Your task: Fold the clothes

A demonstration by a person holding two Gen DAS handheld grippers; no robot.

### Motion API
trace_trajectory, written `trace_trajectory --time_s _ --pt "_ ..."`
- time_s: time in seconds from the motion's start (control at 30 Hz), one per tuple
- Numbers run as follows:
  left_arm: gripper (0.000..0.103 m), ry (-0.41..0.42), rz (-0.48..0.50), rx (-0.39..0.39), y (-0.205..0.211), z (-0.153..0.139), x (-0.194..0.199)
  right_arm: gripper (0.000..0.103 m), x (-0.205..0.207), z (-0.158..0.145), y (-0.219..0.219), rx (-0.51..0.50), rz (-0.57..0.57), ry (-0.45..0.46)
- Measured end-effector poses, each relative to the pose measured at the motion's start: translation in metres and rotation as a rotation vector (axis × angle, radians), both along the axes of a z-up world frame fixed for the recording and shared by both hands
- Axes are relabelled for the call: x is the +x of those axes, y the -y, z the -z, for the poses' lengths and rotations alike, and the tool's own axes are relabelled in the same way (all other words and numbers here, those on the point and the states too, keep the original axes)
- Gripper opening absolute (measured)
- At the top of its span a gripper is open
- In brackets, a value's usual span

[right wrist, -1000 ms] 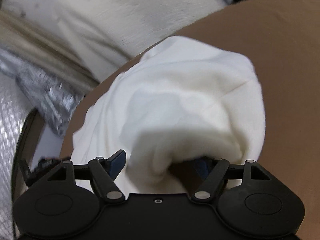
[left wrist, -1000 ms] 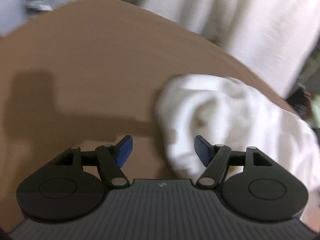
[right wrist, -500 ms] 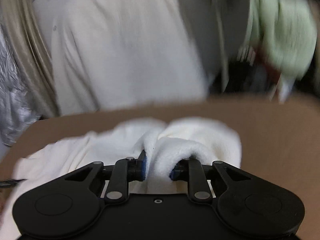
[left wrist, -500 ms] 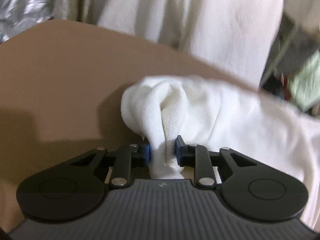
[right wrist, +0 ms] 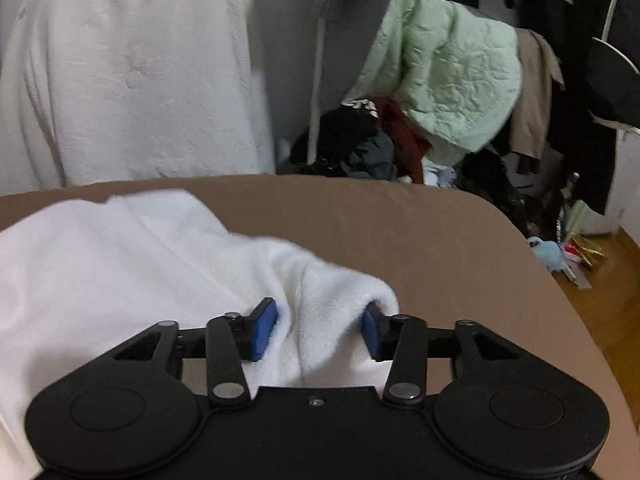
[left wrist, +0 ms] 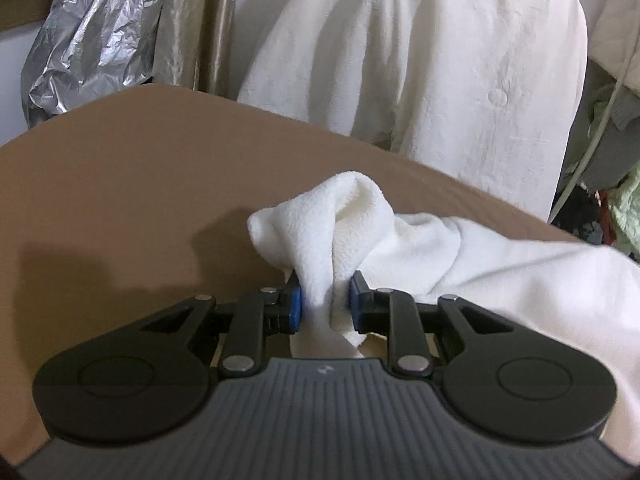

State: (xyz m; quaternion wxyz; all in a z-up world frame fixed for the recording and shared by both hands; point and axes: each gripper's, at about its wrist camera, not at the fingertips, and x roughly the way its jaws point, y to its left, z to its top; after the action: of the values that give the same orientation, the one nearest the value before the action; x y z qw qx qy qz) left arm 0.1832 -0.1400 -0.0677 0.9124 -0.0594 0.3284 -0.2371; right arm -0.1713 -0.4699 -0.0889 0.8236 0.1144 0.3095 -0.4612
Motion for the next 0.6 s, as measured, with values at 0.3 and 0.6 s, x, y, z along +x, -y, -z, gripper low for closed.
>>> trace_trajectory --time_s 0.3,0.6 --pt "0.020 0.262 -0.028 -0.101 -0.020 -0.068 -0.032 0.077 0.018 -0.045 -0.071 -0.310 -0.128 -0.017" --pt "0.025 0.312 -0.047 0.075 -0.021 -0.095 -0.040 0.078 0.055 -0.046 -0.146 -0.084 -0.580 0.068"
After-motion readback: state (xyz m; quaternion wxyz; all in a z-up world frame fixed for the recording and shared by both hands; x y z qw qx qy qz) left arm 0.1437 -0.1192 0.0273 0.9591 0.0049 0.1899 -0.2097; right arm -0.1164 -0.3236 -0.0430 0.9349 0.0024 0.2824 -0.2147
